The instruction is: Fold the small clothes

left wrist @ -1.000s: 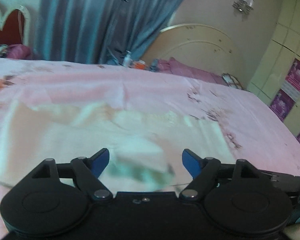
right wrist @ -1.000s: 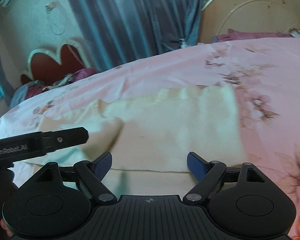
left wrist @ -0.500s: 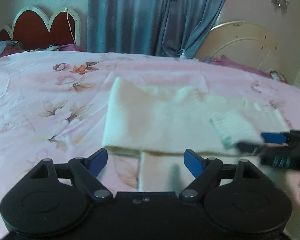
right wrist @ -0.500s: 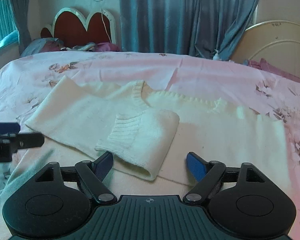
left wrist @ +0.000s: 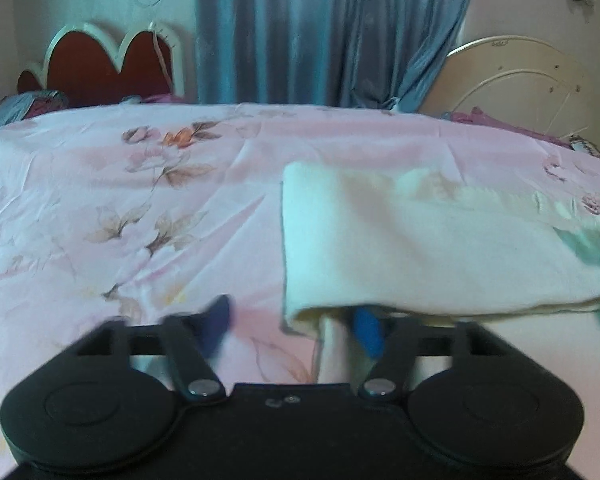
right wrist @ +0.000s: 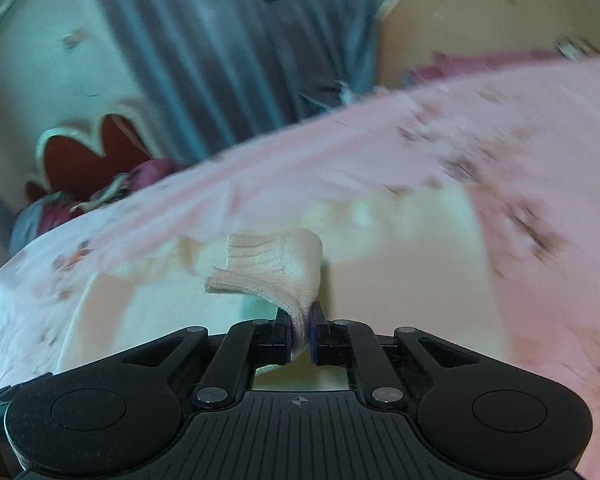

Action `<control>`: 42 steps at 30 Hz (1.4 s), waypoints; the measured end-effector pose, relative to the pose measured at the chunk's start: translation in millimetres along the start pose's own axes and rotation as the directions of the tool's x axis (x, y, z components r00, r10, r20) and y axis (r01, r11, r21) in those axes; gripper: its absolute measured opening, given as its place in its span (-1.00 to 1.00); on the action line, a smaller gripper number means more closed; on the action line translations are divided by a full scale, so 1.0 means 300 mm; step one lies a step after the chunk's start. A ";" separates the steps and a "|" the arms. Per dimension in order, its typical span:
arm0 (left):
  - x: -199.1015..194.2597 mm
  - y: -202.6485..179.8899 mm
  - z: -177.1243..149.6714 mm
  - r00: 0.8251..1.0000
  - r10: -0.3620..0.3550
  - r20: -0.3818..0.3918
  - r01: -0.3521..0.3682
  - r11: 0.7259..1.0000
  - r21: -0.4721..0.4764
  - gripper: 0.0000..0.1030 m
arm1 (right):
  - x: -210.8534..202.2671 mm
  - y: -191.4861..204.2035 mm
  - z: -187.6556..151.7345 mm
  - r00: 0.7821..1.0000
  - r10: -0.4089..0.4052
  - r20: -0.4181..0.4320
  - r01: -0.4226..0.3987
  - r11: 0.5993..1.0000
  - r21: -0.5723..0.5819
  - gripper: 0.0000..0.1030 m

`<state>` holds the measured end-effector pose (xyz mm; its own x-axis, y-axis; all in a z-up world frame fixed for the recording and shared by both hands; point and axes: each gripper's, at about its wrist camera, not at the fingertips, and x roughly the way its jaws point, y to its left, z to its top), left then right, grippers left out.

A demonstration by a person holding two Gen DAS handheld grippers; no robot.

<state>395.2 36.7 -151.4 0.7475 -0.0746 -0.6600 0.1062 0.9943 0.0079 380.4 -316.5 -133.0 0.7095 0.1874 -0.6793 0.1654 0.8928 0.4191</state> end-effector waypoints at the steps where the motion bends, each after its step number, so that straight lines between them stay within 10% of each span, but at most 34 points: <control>1: 0.001 -0.005 -0.002 1.000 -0.008 0.006 0.008 1.000 0.012 -0.23 | 0.001 -0.019 0.000 1.000 0.001 -0.011 -0.001 1.000 0.014 -0.86; 6: -0.018 -0.032 -0.013 0.998 -0.041 0.039 0.038 0.997 0.064 -0.72 | -0.011 -0.066 0.006 1.000 -0.002 -0.011 0.003 0.998 0.069 -0.78; 10: -0.014 -0.017 -0.013 0.998 -0.055 0.025 0.053 0.997 0.052 -0.71 | -0.034 -0.091 0.018 0.999 -0.041 0.033 0.038 0.996 0.076 -0.15; 13: -0.005 -0.018 -0.013 0.998 -0.057 0.013 0.057 0.997 0.051 -0.72 | -0.038 -0.100 0.019 0.998 -0.047 0.036 0.045 0.997 0.069 -0.20; 16: -0.006 -0.022 -0.016 0.998 -0.055 0.016 0.054 0.997 0.053 -0.72 | -0.039 -0.104 0.016 0.998 -0.062 0.031 0.061 0.997 0.043 -0.88; 26: 0.004 -0.022 -0.021 0.998 -0.056 0.003 0.056 0.997 0.059 -0.71 | -0.054 -0.134 -0.010 0.990 -0.140 0.030 0.141 0.988 -0.056 -0.92; 28: 0.000 -0.017 -0.011 0.998 -0.059 -0.016 0.060 0.997 0.051 -0.45 | -0.068 -0.140 -0.004 0.991 -0.128 0.039 0.129 0.991 -0.027 -0.91; 30: -0.015 -0.002 0.001 0.997 -0.065 -0.030 0.066 0.997 0.040 -0.02 | -0.085 -0.146 0.004 0.991 -0.125 0.055 0.126 0.992 -0.015 -0.59; 32: -0.044 0.020 0.009 0.996 -0.085 -0.027 0.085 0.996 0.013 0.48 | -0.109 -0.149 0.017 0.984 -0.142 0.106 0.146 0.989 -0.027 0.44; 42: -0.043 0.023 0.116 0.984 -0.176 0.028 0.178 0.980 -0.087 0.12 | -0.076 -0.072 0.055 0.980 -0.135 0.145 0.159 0.973 -0.165 0.38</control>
<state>409.2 41.9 -116.8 0.7350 -0.2504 -0.6301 0.1800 0.9680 -0.1747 371.8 -346.9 -116.7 0.7727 0.0033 -0.6348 0.1604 0.9665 0.2003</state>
